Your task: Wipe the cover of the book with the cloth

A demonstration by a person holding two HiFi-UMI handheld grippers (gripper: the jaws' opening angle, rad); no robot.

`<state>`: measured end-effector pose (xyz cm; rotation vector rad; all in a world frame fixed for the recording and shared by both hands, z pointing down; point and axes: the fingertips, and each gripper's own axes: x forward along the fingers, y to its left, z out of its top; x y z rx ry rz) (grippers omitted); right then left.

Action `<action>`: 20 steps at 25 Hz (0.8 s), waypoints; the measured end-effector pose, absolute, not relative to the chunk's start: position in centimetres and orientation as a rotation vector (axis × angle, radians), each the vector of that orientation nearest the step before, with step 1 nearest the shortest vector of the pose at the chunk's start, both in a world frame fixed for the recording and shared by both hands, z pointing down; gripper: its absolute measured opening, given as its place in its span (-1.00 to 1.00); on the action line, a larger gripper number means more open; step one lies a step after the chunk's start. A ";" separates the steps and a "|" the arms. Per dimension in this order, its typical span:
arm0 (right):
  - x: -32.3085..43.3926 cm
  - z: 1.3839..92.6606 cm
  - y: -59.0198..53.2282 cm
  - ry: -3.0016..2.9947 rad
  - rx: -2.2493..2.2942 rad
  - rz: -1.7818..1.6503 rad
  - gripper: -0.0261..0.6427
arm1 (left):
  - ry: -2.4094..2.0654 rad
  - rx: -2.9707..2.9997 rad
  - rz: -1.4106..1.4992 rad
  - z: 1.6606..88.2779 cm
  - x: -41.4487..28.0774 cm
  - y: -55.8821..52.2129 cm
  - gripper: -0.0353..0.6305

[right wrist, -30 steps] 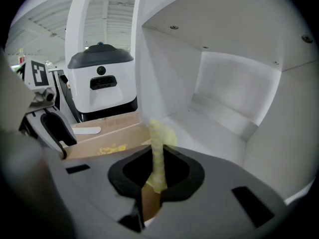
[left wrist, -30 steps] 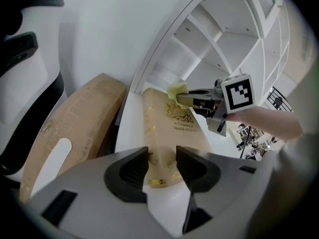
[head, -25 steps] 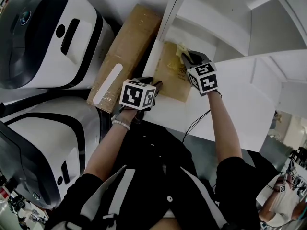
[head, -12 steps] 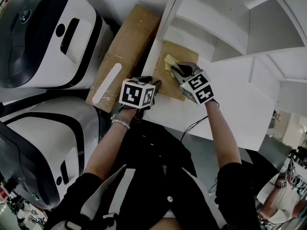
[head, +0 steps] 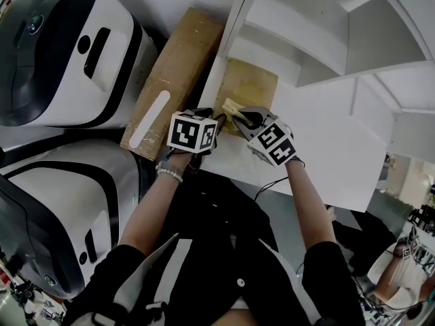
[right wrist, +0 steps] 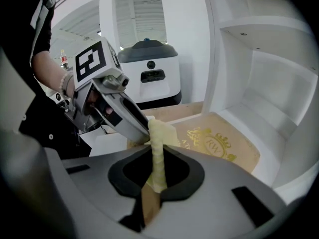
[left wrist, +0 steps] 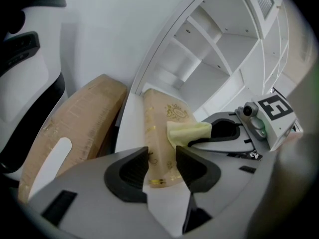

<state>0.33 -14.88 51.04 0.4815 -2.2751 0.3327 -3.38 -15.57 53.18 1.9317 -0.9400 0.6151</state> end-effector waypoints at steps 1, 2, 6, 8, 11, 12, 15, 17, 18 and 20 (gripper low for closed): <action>0.3 51.0 -14.6 -2.275 0.473 0.342 -0.81 | -0.942 1.932 0.617 53.2 -3.4 -15.6 -0.36; 0.4 51.0 -14.4 -2.275 0.463 0.354 -0.81 | -0.943 1.933 0.618 53.2 -3.4 -15.6 -0.36; 0.6 50.4 -14.3 -2.297 0.438 0.415 -0.81 | -0.941 1.936 0.616 53.2 -3.3 -15.6 -0.36; 0.8 49.5 -15.2 -2.324 0.472 0.431 -0.81 | -0.938 1.936 0.612 53.2 -3.2 -15.6 -0.36; 1.4 48.3 -17.9 -2.351 0.587 0.426 -0.81 | -0.936 1.935 0.613 53.2 -3.2 -15.6 -0.36; 1.7 47.9 -19.0 -2.356 0.635 0.424 -0.81 | -0.935 1.933 0.614 53.2 -3.2 -15.6 -0.36; 2.6 47.0 -22.6 -2.355 0.777 0.415 -0.81 | -0.935 1.931 0.617 53.2 -3.3 -15.6 -0.36; 3.1 46.6 -24.9 -2.342 0.860 0.409 -0.81 | -0.935 1.931 0.616 53.2 -3.3 -15.7 -0.36; 3.3 46.5 -25.9 -2.333 0.900 0.410 -0.81 | -0.934 1.931 0.617 53.2 -3.4 -15.7 -0.36; 3.8 46.6 -27.6 -2.310 0.974 0.422 -0.81 | -0.932 1.931 0.616 53.2 -3.3 -15.7 -0.36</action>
